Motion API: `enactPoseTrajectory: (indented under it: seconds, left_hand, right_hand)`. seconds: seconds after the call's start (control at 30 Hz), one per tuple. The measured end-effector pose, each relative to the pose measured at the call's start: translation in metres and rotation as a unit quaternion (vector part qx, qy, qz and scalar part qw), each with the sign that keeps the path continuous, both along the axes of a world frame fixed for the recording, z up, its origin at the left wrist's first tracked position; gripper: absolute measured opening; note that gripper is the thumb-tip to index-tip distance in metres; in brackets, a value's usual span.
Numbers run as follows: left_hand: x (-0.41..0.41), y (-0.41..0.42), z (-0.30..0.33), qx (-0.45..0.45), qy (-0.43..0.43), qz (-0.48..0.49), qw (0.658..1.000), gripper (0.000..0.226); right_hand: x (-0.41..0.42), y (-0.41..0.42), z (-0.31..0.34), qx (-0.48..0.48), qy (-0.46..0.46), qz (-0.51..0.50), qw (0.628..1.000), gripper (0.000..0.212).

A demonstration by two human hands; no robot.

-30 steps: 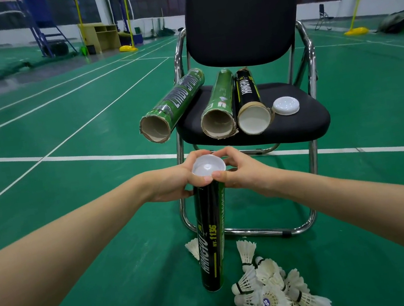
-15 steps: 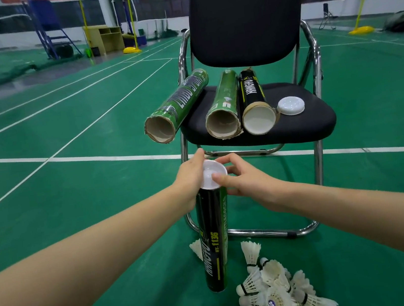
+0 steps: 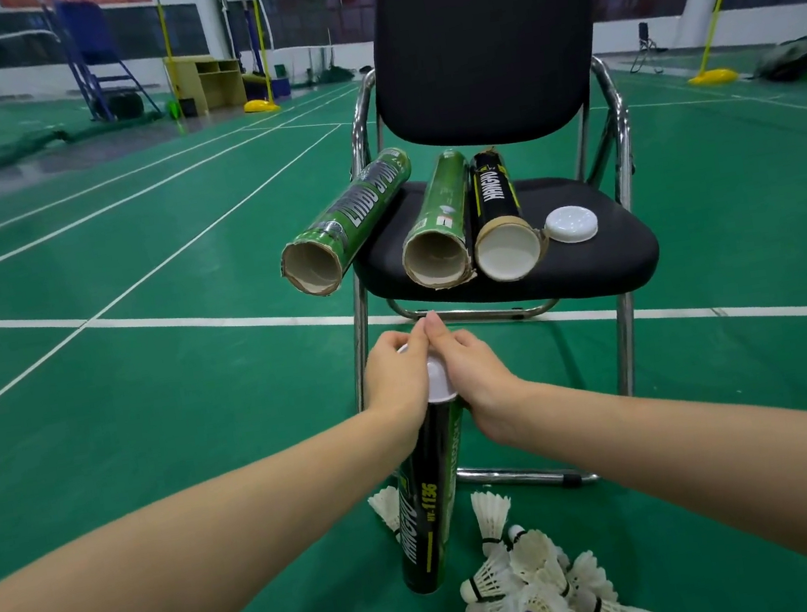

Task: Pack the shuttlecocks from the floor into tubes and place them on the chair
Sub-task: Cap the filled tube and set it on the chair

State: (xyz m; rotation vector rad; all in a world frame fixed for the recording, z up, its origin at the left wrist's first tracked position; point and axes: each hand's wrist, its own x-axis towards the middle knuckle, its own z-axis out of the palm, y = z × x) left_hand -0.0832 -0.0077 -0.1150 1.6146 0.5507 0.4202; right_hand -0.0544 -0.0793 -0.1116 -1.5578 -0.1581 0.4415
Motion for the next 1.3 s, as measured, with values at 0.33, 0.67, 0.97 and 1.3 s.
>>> enactPoseTrajectory:
  seconds: [0.33,0.67,0.97,1.3]
  left_hand:
    - [-0.005,-0.001,-0.001,-0.031,-0.021,0.029,0.999,0.022]
    - [-0.009,0.000,-0.002,-0.037,-0.023,0.034,0.998,0.017]
    - [-0.018,-0.013,-0.007,-0.047,-0.023,-0.004,0.999,0.010]
    - [-0.026,-0.014,-0.006,-0.041,0.001,0.018,0.999,0.009]
  right_hand:
    - [-0.004,0.013,-0.007,0.035,-0.008,-0.045,0.998,0.028]
    - [-0.009,0.011,-0.007,0.053,-0.028,-0.034,0.998,0.021]
    - [-0.019,-0.010,-0.010,0.051,-0.030,-0.022,0.998,0.017]
    - [-0.027,-0.009,-0.008,0.051,-0.038,-0.018,0.998,0.015]
